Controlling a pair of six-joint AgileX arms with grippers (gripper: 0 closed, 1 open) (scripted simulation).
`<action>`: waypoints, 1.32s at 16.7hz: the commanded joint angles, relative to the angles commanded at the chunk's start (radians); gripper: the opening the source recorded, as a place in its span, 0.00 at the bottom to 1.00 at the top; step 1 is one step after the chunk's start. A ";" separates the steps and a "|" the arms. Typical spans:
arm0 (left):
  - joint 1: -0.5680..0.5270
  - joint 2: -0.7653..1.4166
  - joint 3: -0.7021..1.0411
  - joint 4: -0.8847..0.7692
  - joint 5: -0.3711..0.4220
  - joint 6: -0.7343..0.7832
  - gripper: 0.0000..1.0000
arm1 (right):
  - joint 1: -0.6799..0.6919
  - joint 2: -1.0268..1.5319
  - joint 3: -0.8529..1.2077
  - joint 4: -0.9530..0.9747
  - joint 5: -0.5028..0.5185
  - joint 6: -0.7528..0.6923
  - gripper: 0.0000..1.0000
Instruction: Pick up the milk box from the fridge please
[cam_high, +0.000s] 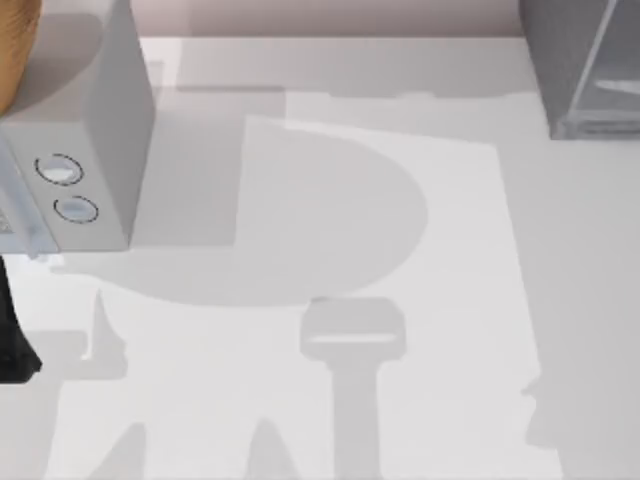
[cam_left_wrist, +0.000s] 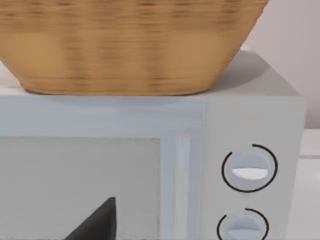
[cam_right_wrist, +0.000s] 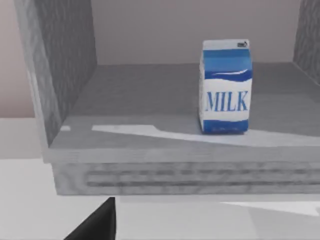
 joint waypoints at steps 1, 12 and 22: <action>0.000 0.000 0.000 0.000 0.000 0.000 1.00 | -0.018 0.057 0.008 0.057 -0.017 0.001 1.00; 0.000 0.000 0.000 0.000 0.000 0.000 1.00 | -0.068 0.225 0.036 0.228 -0.066 0.001 1.00; 0.000 0.000 0.000 0.000 0.000 0.000 1.00 | 0.073 0.575 0.562 0.061 0.095 -0.012 1.00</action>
